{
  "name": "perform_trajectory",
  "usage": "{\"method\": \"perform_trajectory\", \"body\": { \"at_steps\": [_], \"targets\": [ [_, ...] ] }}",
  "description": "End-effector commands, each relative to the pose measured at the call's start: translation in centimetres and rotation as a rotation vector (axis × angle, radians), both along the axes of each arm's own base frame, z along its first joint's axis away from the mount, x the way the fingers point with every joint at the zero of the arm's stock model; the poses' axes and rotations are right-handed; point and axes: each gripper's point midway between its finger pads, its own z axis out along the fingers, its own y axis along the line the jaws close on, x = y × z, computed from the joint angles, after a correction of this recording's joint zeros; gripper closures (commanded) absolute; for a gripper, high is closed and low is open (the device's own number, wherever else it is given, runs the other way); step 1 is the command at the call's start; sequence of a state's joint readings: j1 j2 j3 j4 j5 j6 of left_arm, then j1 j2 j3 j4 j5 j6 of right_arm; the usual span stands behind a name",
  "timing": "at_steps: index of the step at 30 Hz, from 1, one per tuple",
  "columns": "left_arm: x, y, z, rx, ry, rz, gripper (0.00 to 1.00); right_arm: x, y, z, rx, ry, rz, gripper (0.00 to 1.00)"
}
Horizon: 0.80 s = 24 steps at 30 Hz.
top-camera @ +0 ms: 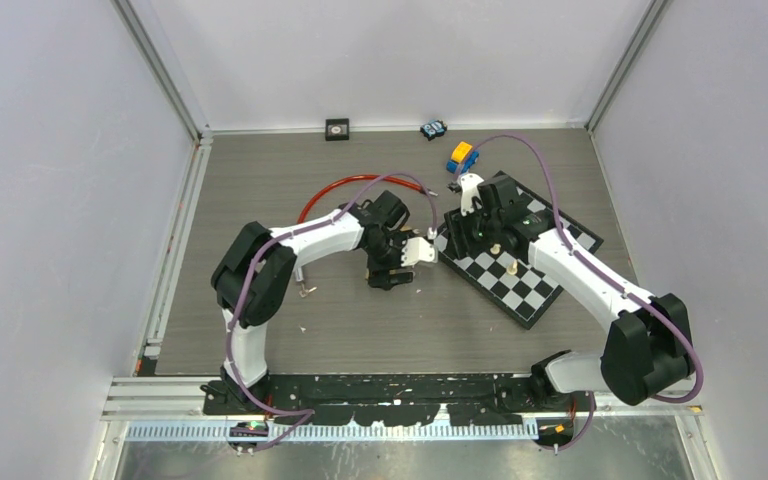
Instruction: Unlock with the key
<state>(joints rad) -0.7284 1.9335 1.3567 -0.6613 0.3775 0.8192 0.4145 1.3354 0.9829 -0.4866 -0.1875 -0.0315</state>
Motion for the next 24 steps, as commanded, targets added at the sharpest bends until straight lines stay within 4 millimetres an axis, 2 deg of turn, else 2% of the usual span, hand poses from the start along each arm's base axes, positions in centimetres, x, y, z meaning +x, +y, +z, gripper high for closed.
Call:
{"method": "perform_trajectory", "body": {
  "at_steps": [1, 7, 13, 20, 24],
  "targets": [
    [1.1, 0.9, -1.1, 0.047, -0.06, 0.028, 0.3, 0.4, 0.4, 0.7, 0.033, -0.027, 0.006, 0.46],
    [1.6, 2.7, -1.4, 0.1, -0.109, 0.106, 0.4, 0.4, 0.5, 0.3, 0.033, -0.017, 0.008, 0.46],
    [1.7, 3.7, -1.0, 0.092, -0.12, 0.306, 0.5, 0.3, 1.0, -0.4, 0.054, 0.013, 0.011, 0.46],
    [0.9, 5.7, -1.6, 0.131, -0.054, 0.637, 0.52, -0.1, 3.3, -1.8, 0.148, 0.084, 0.055, 0.46],
    [0.7, 6.1, -1.5, 0.111, 0.045, 0.792, 0.52, -0.4, 5.2, -2.5, 0.174, 0.107, 0.103, 0.46]
  ]
}}
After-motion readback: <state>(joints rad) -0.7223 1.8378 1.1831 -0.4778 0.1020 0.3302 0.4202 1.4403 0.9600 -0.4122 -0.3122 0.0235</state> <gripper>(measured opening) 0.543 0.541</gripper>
